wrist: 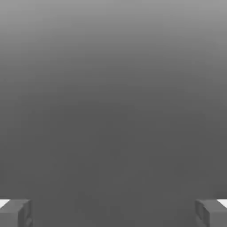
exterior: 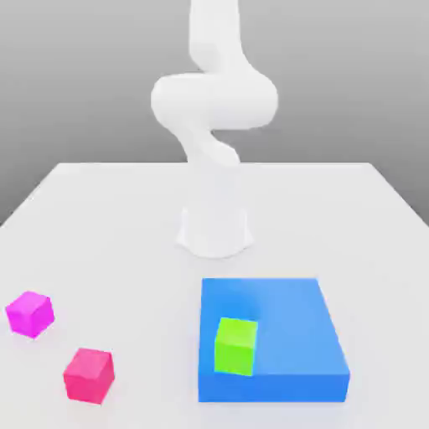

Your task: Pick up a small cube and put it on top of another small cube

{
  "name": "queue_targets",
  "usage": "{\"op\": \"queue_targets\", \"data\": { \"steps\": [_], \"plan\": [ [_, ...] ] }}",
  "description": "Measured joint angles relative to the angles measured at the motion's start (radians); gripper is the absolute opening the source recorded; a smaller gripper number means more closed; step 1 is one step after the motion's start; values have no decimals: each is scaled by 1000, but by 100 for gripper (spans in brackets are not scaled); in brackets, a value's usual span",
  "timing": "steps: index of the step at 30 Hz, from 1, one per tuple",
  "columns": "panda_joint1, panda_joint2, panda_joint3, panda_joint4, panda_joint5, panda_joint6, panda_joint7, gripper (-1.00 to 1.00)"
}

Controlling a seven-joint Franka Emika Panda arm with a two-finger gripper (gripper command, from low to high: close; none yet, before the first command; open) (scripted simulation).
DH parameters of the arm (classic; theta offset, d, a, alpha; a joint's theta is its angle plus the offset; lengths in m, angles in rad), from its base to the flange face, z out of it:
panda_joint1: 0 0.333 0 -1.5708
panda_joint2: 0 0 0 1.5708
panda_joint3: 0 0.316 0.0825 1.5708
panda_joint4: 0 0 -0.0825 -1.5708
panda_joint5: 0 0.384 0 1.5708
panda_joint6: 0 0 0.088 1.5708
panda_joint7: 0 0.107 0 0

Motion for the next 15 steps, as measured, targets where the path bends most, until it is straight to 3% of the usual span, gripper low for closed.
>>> {"op": "queue_targets", "data": {
  "steps": [15],
  "plan": [
    [-307,462,109,-101,-88,194,670,0]
  ]
}}
